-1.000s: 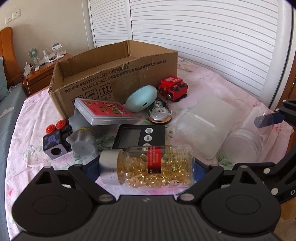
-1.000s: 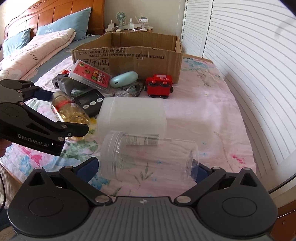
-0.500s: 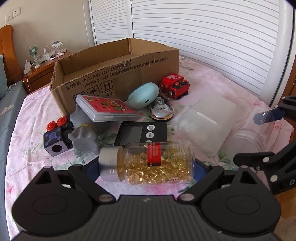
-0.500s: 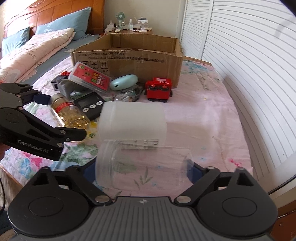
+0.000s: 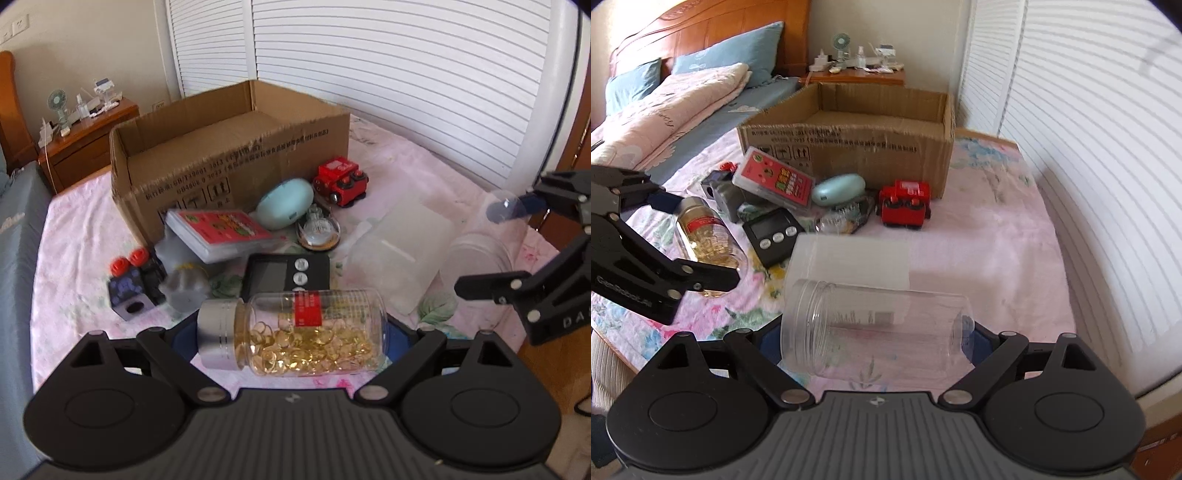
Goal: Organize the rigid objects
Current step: 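Carry both jars over the cardboard box and release them inside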
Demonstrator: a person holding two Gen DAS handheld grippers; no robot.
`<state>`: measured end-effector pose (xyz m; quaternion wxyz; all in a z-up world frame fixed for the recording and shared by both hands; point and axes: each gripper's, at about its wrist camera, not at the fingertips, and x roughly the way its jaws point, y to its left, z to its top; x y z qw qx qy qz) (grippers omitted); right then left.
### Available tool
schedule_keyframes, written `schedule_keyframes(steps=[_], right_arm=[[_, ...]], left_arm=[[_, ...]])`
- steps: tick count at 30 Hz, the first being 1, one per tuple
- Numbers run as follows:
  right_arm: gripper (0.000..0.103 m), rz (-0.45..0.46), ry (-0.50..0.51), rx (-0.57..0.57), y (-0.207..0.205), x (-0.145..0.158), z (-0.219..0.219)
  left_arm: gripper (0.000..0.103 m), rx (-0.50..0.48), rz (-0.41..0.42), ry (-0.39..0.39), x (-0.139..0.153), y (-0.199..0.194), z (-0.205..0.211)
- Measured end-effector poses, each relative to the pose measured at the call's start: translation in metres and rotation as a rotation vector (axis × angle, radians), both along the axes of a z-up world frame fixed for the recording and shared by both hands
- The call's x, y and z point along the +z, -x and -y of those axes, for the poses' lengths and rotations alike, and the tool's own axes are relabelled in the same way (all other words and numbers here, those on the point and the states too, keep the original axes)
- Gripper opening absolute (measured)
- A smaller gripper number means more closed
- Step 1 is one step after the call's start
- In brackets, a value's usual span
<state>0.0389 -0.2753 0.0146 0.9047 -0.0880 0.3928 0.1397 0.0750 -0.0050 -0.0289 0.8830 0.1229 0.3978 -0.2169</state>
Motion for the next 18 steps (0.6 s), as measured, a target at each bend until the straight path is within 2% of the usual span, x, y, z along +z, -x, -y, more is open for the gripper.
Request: schedule_keyframes(steps=[5,9,14,18], right_arm=[[0.094,0.057,0.000,0.067,-0.012,0.033,0.004],[0.094,0.109,-0.034,0.095,-0.030,0.058,0.007],[0.094,0.177,-0.037,0.101,-0.064,0.081,0.003],[0.094,0.188,-0.049,0.089,-0.094,0.090,0.000]], left_arm=[[0.093,-0.023,0.046,-0.026,0.033,-0.010,-0.001],[0.093,-0.016,0.088,-0.033,0.057,-0.034,0.000],[0.093,0.035,0.124,-0.050,0.074,-0.086,0.008],[0.093,0.085,0.105,-0.060,0.077,-0.139,0.016]])
